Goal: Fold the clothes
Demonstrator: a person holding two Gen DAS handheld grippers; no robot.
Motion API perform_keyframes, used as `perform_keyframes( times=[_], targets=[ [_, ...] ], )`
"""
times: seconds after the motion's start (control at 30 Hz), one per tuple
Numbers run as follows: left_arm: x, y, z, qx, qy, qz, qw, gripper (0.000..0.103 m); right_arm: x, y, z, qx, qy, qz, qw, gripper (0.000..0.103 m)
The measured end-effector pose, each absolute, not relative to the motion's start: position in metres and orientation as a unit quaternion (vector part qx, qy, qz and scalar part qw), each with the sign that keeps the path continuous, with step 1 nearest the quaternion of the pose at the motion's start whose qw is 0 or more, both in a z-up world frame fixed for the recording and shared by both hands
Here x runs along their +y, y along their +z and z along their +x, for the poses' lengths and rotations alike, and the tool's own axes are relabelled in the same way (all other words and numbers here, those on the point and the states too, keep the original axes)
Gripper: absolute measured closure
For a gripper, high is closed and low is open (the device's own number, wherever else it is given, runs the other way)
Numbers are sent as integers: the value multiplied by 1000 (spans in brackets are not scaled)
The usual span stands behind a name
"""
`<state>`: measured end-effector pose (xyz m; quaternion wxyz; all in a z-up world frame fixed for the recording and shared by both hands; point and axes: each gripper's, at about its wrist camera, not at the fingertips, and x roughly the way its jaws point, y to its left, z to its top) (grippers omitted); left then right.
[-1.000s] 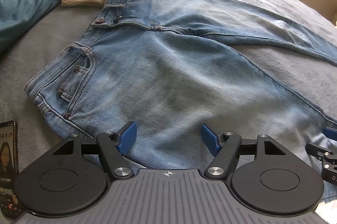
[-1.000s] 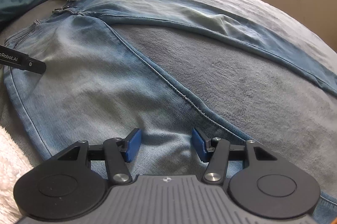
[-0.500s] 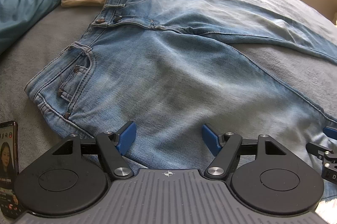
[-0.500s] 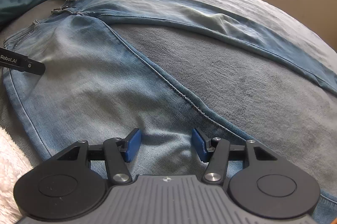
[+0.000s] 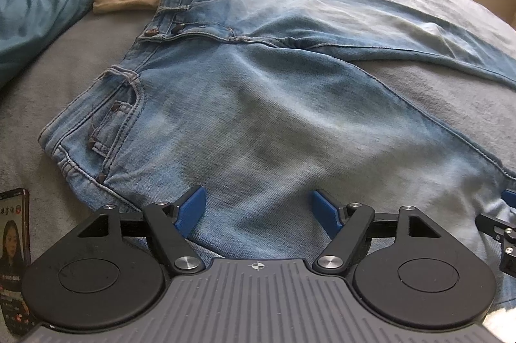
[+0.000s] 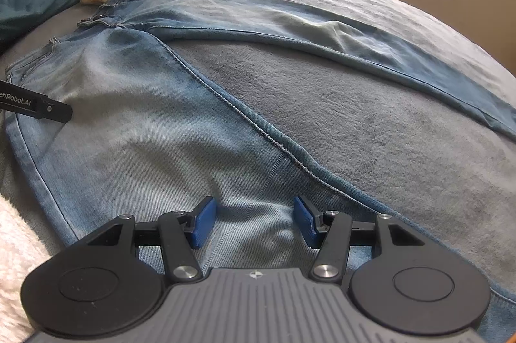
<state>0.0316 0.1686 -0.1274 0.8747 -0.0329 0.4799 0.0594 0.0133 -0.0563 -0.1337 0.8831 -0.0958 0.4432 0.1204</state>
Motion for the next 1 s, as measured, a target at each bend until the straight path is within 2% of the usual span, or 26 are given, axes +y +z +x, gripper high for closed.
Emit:
perform_keyframes(
  times=[1.0],
  targets=[
    [179, -127, 33, 482, 58, -63, 872, 27, -57, -134, 14, 445, 109, -85, 885, 46]
  ],
)
